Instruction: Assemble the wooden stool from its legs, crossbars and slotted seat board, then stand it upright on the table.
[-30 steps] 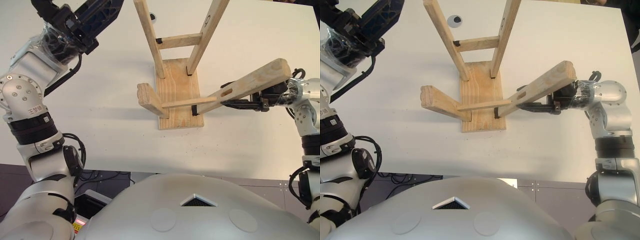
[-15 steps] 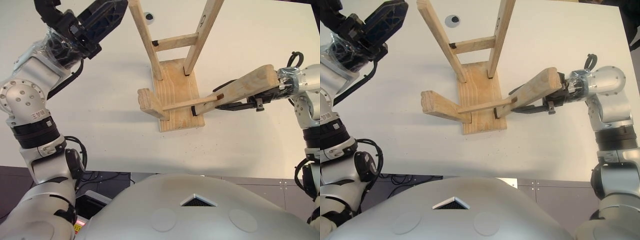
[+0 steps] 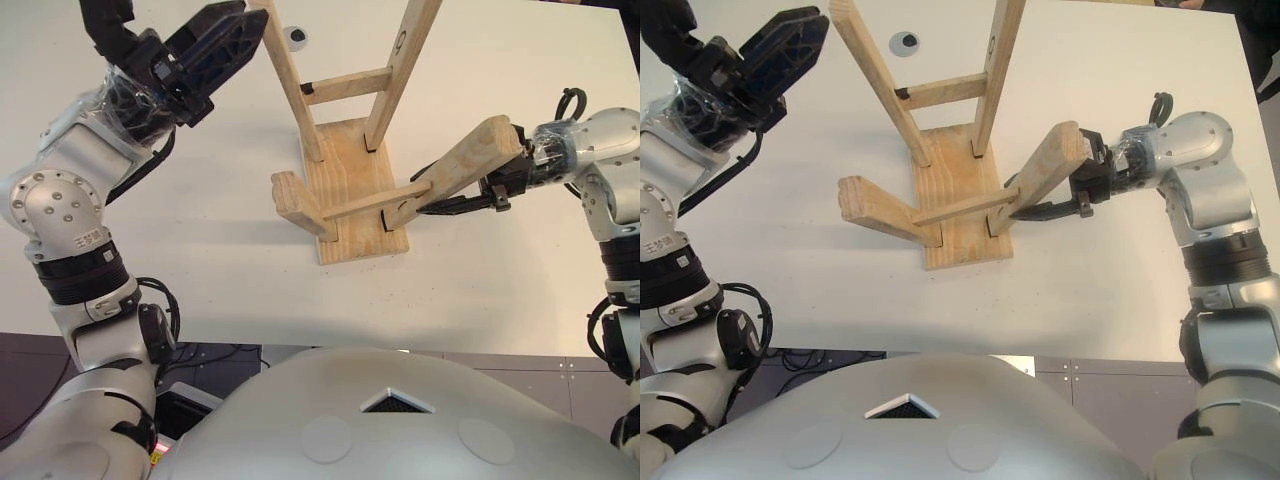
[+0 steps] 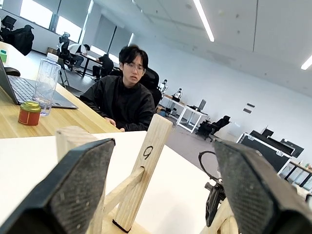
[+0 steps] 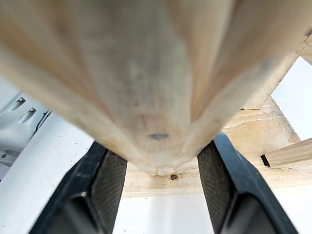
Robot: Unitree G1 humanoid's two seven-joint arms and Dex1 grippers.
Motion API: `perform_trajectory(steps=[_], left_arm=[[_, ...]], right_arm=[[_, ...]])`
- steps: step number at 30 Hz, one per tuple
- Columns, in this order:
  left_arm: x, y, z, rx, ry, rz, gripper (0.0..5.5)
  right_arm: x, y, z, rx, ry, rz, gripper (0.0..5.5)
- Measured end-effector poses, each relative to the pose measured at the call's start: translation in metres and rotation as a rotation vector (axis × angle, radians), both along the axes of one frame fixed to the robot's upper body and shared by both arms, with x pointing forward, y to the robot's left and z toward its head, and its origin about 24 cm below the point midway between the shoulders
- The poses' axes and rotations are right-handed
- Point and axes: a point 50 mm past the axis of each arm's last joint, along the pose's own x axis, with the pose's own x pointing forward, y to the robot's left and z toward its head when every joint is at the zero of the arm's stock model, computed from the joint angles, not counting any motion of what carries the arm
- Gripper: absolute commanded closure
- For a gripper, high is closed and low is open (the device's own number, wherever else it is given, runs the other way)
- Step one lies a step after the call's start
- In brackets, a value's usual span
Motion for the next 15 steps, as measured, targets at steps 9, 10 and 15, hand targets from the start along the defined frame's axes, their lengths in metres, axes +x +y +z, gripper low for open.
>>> perform_trajectory(steps=[9,10,15], left_arm=[[0.012,-0.093,0.096,0.515,-0.242,-0.5,1.81],[0.011,-0.102,0.096,0.549,-0.203,-0.553,1.81],[0.007,-0.13,0.055,0.822,0.032,-0.727,1.81]], right_arm=[[-0.005,0.002,-0.002,0.009,-0.02,-0.029,3.48],[-0.005,0.002,-0.003,0.01,-0.021,-0.034,3.48],[-0.009,0.006,-0.004,0.013,-0.031,-0.055,3.48]])
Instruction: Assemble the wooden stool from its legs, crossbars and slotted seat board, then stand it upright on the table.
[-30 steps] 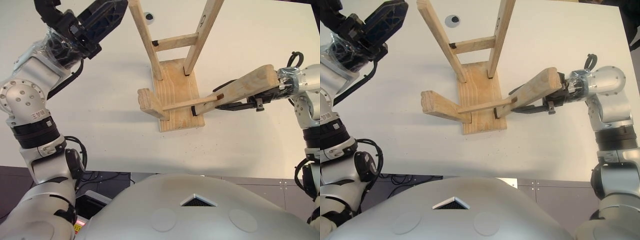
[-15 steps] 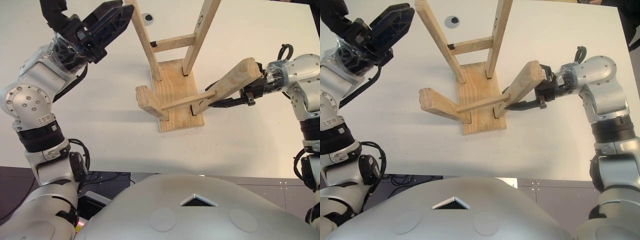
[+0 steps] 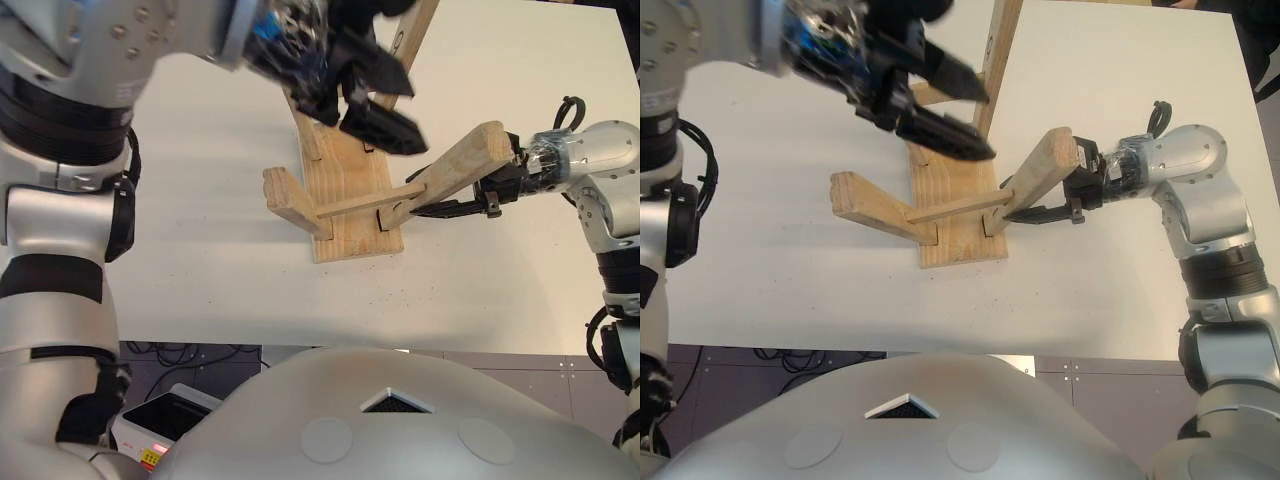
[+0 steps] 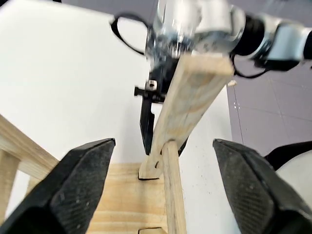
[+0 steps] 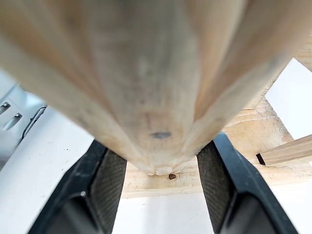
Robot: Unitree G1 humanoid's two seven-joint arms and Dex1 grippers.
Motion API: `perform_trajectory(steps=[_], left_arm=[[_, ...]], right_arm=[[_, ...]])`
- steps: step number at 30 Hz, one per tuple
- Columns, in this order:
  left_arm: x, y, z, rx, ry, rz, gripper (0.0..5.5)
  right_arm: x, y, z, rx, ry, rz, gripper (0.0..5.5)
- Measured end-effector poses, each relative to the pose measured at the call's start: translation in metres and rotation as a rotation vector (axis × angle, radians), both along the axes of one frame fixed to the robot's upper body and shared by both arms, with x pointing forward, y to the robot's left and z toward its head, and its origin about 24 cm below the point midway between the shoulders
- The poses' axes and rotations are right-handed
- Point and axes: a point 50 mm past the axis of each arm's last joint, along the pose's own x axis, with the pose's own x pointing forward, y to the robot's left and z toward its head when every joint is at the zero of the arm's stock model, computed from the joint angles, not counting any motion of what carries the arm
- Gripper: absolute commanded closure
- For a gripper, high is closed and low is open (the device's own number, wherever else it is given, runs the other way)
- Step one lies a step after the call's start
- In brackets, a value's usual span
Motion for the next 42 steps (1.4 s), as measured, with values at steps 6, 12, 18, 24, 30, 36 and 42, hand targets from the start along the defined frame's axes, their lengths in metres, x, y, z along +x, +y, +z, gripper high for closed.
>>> perform_trajectory(steps=[6,12,18,24,30,36,42], left_arm=[[-0.005,-0.014,-0.025,0.14,0.054,-0.064,2.6],[-0.012,-0.017,-0.043,0.214,0.14,-0.075,3.77],[-0.012,-0.017,-0.061,0.285,0.09,-0.07,4.62],[-0.015,-0.02,-0.071,0.35,-0.057,-0.132,4.77],[-0.016,-0.024,-0.08,0.379,-0.093,-0.136,4.96],[-0.017,-0.022,-0.077,0.37,-0.081,-0.109,4.96],[-0.022,-0.022,-0.079,0.338,-0.082,-0.118,4.16]], right_arm=[[0.0,0.002,0.0,0.001,0.0,-0.009,3.48],[0.0,0.01,-0.002,0.024,0.003,-0.029,3.48],[-0.001,0.011,-0.001,0.023,0.003,-0.029,3.48],[-0.002,0.015,0.0,0.008,0.035,-0.063,3.48],[-0.007,0.03,0.005,-0.056,-0.013,-0.108,3.48],[-0.01,0.031,0.004,-0.071,-0.051,-0.105,3.48],[-0.015,0.031,0.001,-0.063,-0.087,-0.102,3.48]])
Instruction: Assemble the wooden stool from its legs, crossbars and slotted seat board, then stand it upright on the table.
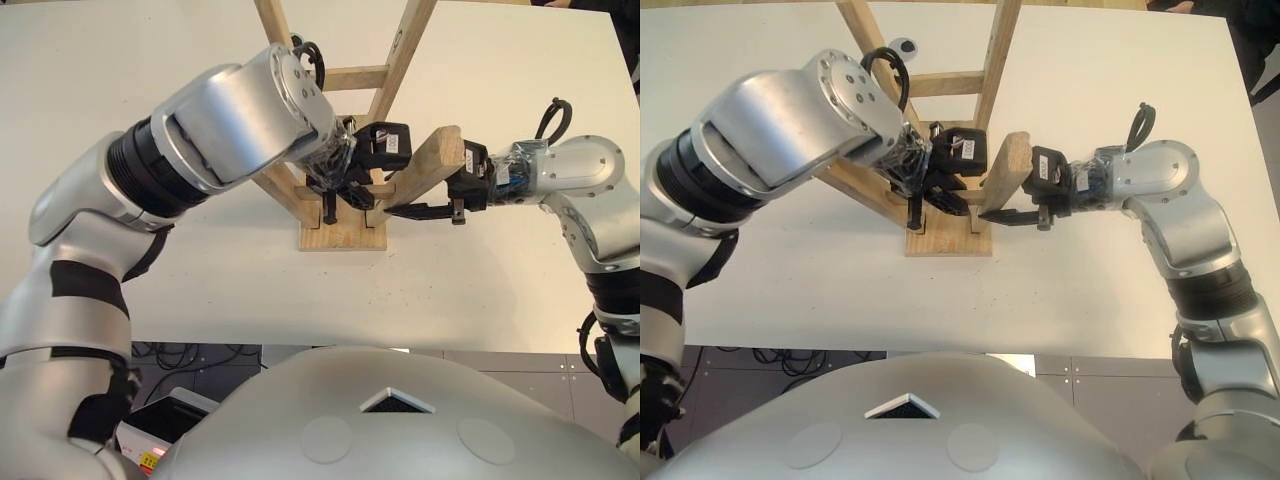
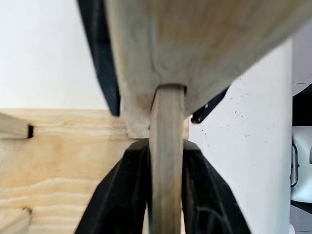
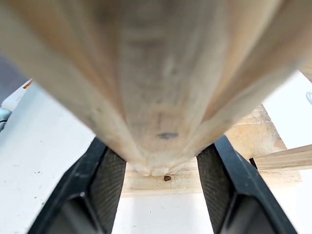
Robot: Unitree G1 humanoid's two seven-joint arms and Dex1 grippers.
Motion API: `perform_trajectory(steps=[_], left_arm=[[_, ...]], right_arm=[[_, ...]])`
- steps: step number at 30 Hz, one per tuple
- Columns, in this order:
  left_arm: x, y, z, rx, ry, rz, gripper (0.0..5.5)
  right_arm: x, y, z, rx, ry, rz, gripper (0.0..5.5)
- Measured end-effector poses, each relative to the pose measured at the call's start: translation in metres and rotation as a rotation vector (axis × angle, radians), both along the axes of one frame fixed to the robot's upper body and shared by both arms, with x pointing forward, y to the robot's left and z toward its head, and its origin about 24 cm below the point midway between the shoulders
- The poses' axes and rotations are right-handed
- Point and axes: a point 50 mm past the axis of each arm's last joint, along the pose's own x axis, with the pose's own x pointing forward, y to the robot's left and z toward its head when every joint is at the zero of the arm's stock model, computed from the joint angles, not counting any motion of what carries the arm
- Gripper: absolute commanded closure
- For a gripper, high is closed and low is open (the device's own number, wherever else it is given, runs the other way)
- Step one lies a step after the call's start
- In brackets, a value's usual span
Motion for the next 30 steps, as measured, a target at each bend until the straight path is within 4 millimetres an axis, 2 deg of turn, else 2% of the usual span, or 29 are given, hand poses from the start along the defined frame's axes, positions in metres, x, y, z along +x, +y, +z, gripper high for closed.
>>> perform_trajectory(steps=[3,7,11,12,14,15,16,17,18,20,22,23,26,28,30], left_arm=[[0.0,0.002,0.008,-0.055,0.026,-0.029,3.69],[-0.001,0.011,0.05,-0.166,-0.068,-0.143,3.1],[-0.009,0.03,0.082,-0.225,-0.165,-0.225,3.04],[-0.009,0.035,0.094,-0.272,-0.196,-0.216,3.04],[-0.001,0.046,0.136,-0.438,-0.301,-0.131,3.04],[0.007,0.054,0.162,-0.559,-0.342,-0.056,3.04],[0.021,0.072,0.192,-0.688,-0.416,0.08,3.04],[0.029,0.086,0.203,-0.75,-0.463,0.165,3.04],[0.039,0.103,0.202,-0.766,-0.506,0.26,3.04],[0.064,0.135,0.156,-0.717,-0.434,0.482,3.04],[0.075,0.155,0.112,-0.709,-0.328,0.61,3.04],[0.074,0.16,0.097,-0.705,-0.302,0.63,3.04],[0.051,0.163,0.012,-0.665,-0.111,0.696,3.04],[0.038,0.162,-0.023,-0.659,-0.022,0.757,3.04],[0.035,0.161,-0.026,-0.708,-0.032,0.791,3.04]], right_arm=[[-0.002,0.001,0.002,0.0,-0.018,0.006,3.48],[-0.003,0.002,0.001,0.001,-0.022,-0.005,3.48],[-0.005,0.004,0.0,0.005,-0.03,-0.017,3.48],[-0.006,0.005,-0.001,0.009,-0.033,-0.024,3.48],[-0.006,0.008,-0.002,0.02,-0.036,-0.039,3.48],[-0.006,0.009,-0.004,0.029,-0.035,-0.045,3.02],[-0.006,0.012,-0.011,0.005,-0.034,-0.06,2.82],[-0.01,0.004,-0.037,-0.101,0.037,-0.119,2.58],[-0.024,-0.004,-0.064,-0.158,0.17,-0.142,2.47],[-0.023,-0.006,-0.062,-0.141,0.176,-0.143,2.05],[-0.012,-0.013,-0.049,-0.11,0.154,-0.188,1.86],[-0.01,-0.016,-0.044,-0.096,0.162,-0.198,1.86],[-0.018,-0.035,-0.027,-0.124,0.256,-0.19,1.86],[-0.036,-0.046,-0.024,-0.123,0.386,-0.175,1.86],[-0.055,-0.044,-0.024,-0.037,0.543,-0.156,1.86]])
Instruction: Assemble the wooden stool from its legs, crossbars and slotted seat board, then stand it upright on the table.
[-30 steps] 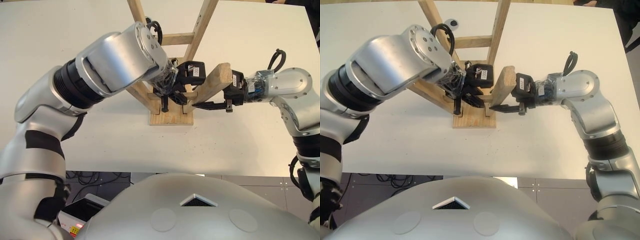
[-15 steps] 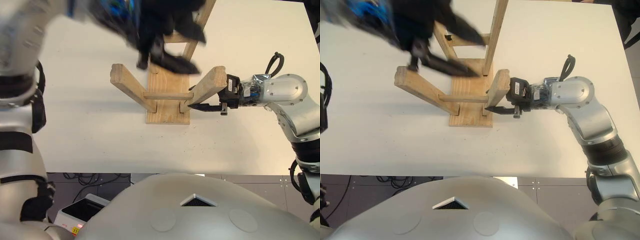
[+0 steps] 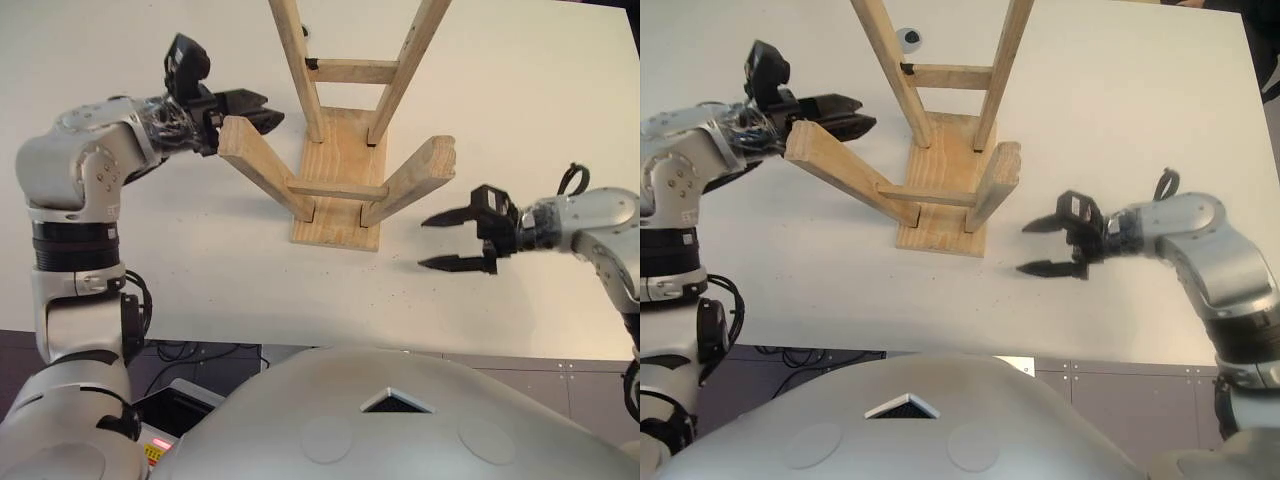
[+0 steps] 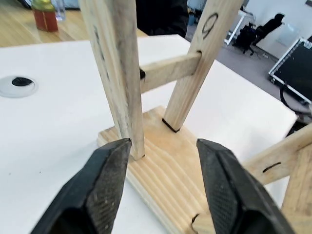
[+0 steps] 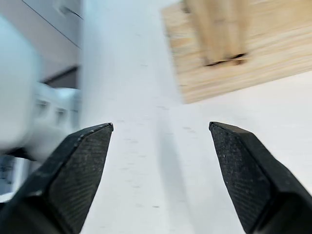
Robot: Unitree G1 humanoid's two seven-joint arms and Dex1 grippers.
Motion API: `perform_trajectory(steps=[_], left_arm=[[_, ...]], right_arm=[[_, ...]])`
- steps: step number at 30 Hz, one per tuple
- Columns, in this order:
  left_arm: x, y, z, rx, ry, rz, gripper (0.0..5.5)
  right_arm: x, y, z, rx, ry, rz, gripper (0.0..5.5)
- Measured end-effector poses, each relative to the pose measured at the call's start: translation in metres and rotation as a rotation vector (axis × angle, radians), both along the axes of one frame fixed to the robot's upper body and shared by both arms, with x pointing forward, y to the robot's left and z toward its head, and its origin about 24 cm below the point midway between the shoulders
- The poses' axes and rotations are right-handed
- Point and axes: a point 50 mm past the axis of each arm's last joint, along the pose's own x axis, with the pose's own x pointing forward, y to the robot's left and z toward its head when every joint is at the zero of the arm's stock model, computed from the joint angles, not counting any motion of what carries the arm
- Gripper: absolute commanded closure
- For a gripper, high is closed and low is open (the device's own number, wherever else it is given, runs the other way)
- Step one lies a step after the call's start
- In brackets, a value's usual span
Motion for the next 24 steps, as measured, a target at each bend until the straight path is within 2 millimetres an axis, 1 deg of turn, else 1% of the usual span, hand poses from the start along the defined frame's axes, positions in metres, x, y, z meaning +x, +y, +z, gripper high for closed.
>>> perform_trajectory(steps=[2,4,6,7,9,10,11,12,14,15,16,18,20,21,22,23,24], left_arm=[[-0.009,-0.004,-0.013,-0.014,0.022,0.014,3.04],[-0.023,-0.01,-0.036,-0.033,0.1,0.014,3.04],[-0.026,-0.012,-0.04,-0.041,0.114,0.011,3.04],[-0.027,-0.013,-0.037,-0.037,0.104,-0.001,3.04],[-0.032,-0.018,-0.036,-0.005,0.095,-0.043,3.04],[-0.038,-0.022,-0.036,-0.003,0.095,-0.079,3.04],[-0.048,-0.031,-0.033,-0.02,0.093,-0.136,3.04],[-0.063,-0.048,-0.028,-0.083,0.1,-0.252,3.04],[-0.091,-0.074,-0.016,-0.199,0.104,-0.429,3.04],[-0.098,-0.08,-0.011,-0.225,0.099,-0.476,3.04],[-0.1,-0.081,-0.009,-0.231,0.098,-0.483,3.04],[-0.094,-0.073,-0.016,-0.178,0.112,-0.434,3.04],[-0.065,-0.042,-0.037,-0.008,0.116,-0.23,3.04],[-0.052,-0.03,-0.043,0.055,0.104,-0.148,3.04],[-0.039,-0.02,-0.047,0.106,0.086,-0.076,3.04],[-0.019,-0.004,-0.049,0.178,0.046,0.04,3.04],[-0.002,0.005,-0.048,0.221,0.001,0.131,3.04]], right_arm=[[-0.005,0.013,0.005,0.15,0.06,-0.052,1.86],[-0.007,0.036,0.003,0.299,0.103,-0.11,1.86],[-0.006,0.049,0.002,0.361,0.123,-0.16,1.86],[-0.005,0.051,0.001,0.362,0.117,-0.18,1.86],[0.004,0.053,-0.004,0.334,0.068,-0.247,1.86],[0.012,0.049,-0.008,0.295,0.024,-0.296,1.86],[0.025,0.044,-0.012,0.25,-0.06,-0.364,1.86],[0.042,0.034,-0.012,0.187,-0.173,-0.431,1.86],[0.07,0.014,-0.002,0.107,-0.39,-0.537,1.86],[0.079,0.006,0.001,0.077,-0.458,-0.569,1.86],[0.083,0.002,0.001,0.064,-0.495,-0.584,1.86],[0.084,-0.002,-0.002,0.02,-0.552,-0.56,1.86],[0.076,-0.005,-0.014,-0.03,-0.553,-0.509,1.86],[0.073,-0.007,-0.017,-0.05,-0.545,-0.489,1.86],[0.071,-0.01,-0.019,-0.073,-0.543,-0.481,1.86],[0.07,-0.01,-0.021,-0.078,-0.55,-0.482,1.86],[0.07,-0.009,-0.022,-0.076,-0.55,-0.483,1.86]])
